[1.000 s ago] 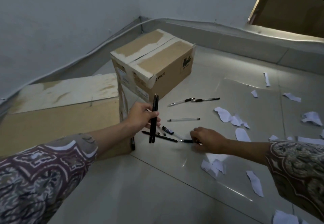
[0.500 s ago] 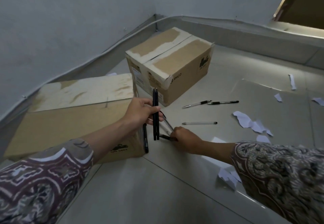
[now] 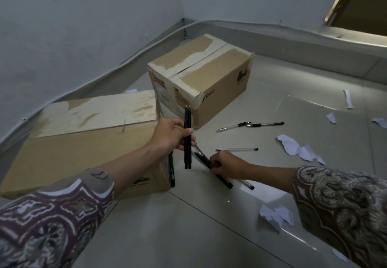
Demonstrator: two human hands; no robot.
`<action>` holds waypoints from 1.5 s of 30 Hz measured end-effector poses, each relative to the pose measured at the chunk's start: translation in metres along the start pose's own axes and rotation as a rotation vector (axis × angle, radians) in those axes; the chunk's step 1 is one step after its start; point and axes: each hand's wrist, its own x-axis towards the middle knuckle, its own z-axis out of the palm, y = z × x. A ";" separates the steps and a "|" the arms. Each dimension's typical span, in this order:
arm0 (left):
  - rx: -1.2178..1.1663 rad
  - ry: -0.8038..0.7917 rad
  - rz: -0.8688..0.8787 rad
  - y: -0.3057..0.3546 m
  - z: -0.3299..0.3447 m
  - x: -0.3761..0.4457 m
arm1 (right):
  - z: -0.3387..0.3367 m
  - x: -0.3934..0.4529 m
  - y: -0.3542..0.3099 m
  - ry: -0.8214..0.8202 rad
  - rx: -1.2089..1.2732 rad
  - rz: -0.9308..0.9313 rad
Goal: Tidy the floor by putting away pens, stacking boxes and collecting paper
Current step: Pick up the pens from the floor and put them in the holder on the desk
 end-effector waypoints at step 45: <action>-0.010 -0.355 0.238 0.468 0.113 -0.054 | -0.475 -0.329 -0.088 0.957 0.999 0.332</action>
